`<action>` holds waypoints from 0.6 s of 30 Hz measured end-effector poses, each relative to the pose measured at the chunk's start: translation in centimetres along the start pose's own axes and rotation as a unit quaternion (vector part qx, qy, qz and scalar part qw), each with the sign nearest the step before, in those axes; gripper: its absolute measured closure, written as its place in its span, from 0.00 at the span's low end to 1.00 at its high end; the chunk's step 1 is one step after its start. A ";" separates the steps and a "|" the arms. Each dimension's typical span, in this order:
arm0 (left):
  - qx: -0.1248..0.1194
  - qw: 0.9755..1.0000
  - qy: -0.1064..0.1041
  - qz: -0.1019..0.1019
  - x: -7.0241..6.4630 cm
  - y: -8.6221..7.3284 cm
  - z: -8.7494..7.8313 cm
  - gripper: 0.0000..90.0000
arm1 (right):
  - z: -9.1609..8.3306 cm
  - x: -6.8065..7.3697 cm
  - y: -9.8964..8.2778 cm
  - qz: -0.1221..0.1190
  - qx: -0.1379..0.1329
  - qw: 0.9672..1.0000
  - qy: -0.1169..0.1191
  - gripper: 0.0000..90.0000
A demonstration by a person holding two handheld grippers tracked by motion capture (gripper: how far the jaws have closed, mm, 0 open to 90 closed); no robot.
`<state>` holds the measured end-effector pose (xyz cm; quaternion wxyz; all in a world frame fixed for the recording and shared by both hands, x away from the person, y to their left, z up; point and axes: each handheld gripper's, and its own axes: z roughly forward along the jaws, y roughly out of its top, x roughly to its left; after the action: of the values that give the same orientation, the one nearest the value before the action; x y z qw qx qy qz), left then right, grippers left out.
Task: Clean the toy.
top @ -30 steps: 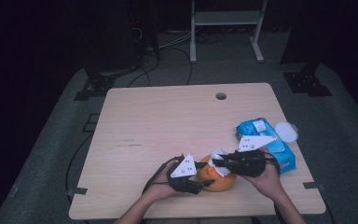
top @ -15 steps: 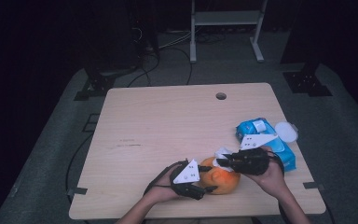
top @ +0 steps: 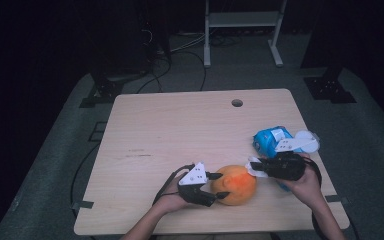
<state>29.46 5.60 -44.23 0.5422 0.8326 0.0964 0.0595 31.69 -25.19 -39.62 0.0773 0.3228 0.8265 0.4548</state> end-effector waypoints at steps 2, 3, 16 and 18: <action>-0.001 1.000 0.002 -0.008 0.2 -0.1 -0.1 0.45 | -0.3 -0.1 -0.1 0.001 0.002 1.000 -0.005 0.87; -0.003 1.000 0.002 -0.015 0.3 -0.1 -0.2 0.45 | -0.5 -0.1 -0.1 0.003 -0.001 1.000 -0.006 0.87; -0.012 0.999 -0.001 -0.046 1.2 -0.4 -0.6 0.45 | -0.4 -0.6 -0.4 0.019 -0.017 1.000 0.011 0.87; -0.010 0.999 0.004 -0.042 1.1 -0.2 -0.5 0.45 | -0.5 -0.3 -0.3 0.016 -0.020 1.000 0.012 0.87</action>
<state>30.41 6.34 -44.28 0.5520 0.8221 0.1334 0.0411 31.59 -25.84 -39.59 0.0663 0.3286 0.8130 0.4761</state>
